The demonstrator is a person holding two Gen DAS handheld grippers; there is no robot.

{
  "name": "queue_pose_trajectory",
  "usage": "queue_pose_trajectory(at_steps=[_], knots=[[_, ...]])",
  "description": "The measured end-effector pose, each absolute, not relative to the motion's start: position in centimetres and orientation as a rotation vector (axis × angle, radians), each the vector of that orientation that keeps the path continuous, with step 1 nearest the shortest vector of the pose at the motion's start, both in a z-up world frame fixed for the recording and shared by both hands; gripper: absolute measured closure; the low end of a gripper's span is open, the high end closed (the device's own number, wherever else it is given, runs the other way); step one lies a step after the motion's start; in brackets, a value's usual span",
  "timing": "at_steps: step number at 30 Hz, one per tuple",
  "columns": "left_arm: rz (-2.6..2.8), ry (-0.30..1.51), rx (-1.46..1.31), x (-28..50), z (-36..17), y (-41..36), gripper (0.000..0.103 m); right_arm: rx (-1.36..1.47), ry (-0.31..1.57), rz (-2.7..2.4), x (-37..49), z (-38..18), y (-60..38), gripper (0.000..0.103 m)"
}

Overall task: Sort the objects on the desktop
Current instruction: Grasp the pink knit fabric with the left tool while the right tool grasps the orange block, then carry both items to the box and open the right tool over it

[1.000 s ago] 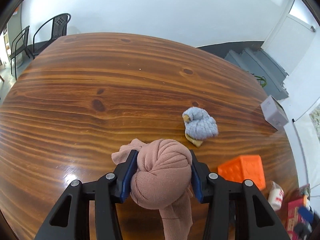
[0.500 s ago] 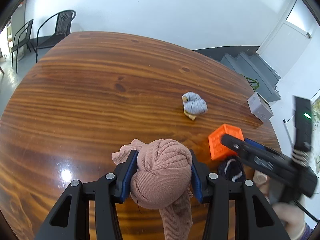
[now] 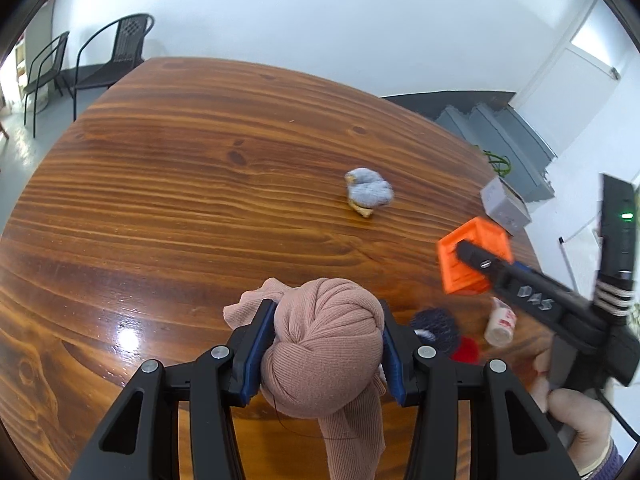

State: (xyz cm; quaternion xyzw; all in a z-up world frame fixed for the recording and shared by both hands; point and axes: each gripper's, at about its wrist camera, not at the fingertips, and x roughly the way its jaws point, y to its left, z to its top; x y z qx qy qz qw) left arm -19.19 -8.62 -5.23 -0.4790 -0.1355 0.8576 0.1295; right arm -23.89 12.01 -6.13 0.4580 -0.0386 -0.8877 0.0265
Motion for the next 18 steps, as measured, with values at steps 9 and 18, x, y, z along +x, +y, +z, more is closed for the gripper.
queue_pose_trajectory(at_steps=[9,18], knots=[[2.411,-0.296,-1.331,-15.9,-2.3,-2.9,0.053,1.293,-0.352,-2.903,-14.5,-0.8,22.4,0.047],[2.295,-0.241,-1.31,-11.6,-0.8,5.0,0.053,1.394,-0.457,-3.163,-3.7,0.2,37.8,0.047]])
